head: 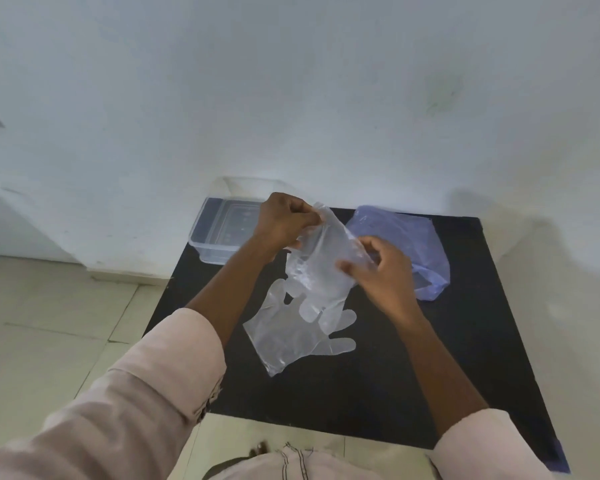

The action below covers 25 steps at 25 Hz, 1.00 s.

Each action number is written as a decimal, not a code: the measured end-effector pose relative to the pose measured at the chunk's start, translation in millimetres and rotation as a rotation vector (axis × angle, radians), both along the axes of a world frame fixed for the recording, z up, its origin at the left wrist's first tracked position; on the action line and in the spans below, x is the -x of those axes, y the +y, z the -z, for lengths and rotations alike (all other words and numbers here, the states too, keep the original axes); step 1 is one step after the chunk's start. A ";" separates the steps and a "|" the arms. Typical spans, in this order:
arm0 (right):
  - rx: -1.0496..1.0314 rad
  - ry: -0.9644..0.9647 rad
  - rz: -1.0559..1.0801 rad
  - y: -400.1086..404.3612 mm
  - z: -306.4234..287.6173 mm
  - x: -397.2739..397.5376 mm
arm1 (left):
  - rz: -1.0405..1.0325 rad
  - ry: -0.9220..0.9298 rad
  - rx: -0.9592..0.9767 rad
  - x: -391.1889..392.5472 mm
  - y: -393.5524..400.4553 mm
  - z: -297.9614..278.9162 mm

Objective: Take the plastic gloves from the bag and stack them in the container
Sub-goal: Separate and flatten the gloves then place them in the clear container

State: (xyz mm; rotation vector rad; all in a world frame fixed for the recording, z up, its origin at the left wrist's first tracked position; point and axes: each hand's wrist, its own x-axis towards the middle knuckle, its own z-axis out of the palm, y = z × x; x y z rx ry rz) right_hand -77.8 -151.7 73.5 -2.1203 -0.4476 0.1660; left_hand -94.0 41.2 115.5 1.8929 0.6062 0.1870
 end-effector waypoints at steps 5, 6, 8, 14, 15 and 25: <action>-0.246 -0.048 0.130 7.4 5.4 -5.6 | -0.014 0.015 0.045 15.0 14.1 7.2; -0.287 -0.007 0.118 9.1 3.9 -4.3 | -0.001 0.007 0.079 19.4 17.7 8.2; -0.366 0.088 0.110 13.6 3.7 -3.4 | 0.040 -0.006 0.167 27.4 26.6 9.6; -0.402 0.243 0.117 47.1 -10.5 6.4 | 0.195 -0.016 0.320 48.4 63.2 16.3; -0.392 0.270 0.117 56.4 -13.1 9.7 | 0.221 -0.023 0.350 51.5 71.5 18.0; -0.260 0.356 0.151 129.6 -16.5 44.8 | 0.338 -0.048 0.607 77.8 156.2 45.4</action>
